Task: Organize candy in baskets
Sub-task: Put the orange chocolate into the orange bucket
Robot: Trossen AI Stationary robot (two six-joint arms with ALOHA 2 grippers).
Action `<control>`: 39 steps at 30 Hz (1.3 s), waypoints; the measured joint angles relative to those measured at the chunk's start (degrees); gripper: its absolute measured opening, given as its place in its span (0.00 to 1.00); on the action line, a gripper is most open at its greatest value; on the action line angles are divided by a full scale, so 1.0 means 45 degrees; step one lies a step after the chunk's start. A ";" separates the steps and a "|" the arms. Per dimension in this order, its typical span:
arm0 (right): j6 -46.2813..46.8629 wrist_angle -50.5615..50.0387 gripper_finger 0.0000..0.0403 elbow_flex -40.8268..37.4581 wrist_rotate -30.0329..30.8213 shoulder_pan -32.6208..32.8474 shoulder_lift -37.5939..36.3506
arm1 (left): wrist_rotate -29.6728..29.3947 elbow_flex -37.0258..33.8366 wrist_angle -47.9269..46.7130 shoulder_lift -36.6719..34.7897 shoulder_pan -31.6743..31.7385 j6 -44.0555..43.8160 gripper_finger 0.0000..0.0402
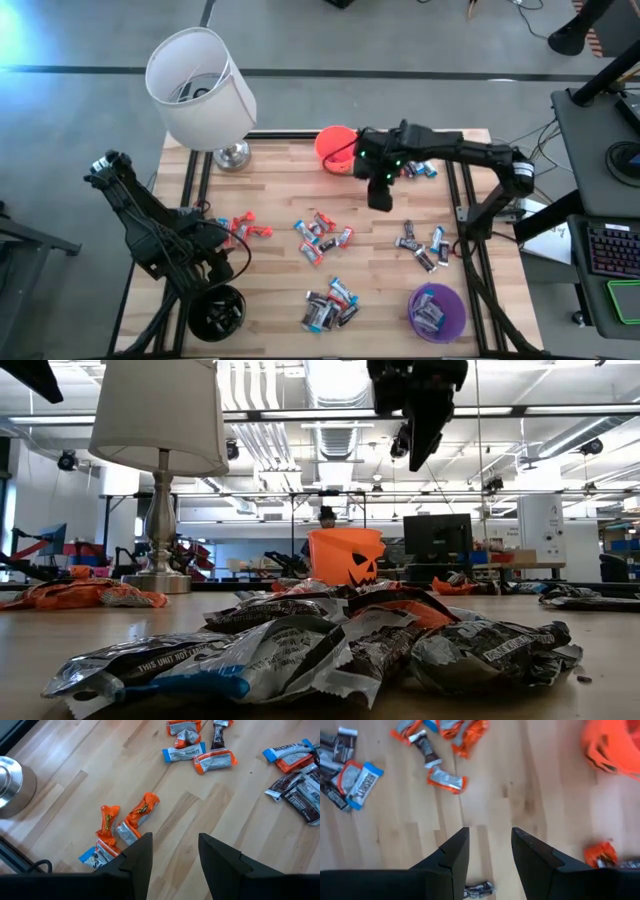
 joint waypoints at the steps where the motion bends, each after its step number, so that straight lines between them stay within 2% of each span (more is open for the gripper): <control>1: 0.0000 0.0102 0.34 0.0000 0.0028 0.0190 0.0077 | -0.0005 0.0000 -0.0004 0.0000 0.0000 0.0006 0.35; 6: -0.0447 0.0819 0.34 -0.0005 0.0049 0.1050 0.0585 | -0.0014 0.0000 0.0001 0.0000 0.0000 0.0015 0.35; 16: -0.2755 0.1882 0.34 -0.0005 0.0054 0.2001 0.1963 | -0.0010 0.0000 0.0006 0.0000 0.0000 0.0020 0.35; 21: -0.2579 0.3462 0.34 -0.0005 0.0025 0.2222 0.2373 | -0.0010 0.0000 0.0008 0.0000 0.0000 0.0020 0.35; 28: -0.2297 0.6841 0.34 -0.0005 -0.0937 0.2600 0.2751 | -0.0010 0.0000 0.0010 0.0000 0.0000 -0.0070 0.35; 32: -0.1538 0.8780 0.34 -0.0005 -0.0961 0.2606 0.3088 | -0.0009 0.0000 0.0010 -0.0001 0.0000 -0.0116 0.35; 39: -0.0653 0.9317 0.34 0.0035 -0.0966 0.2610 0.3300 | -0.0010 -0.0025 0.0035 -0.0005 0.0068 0.0016 0.35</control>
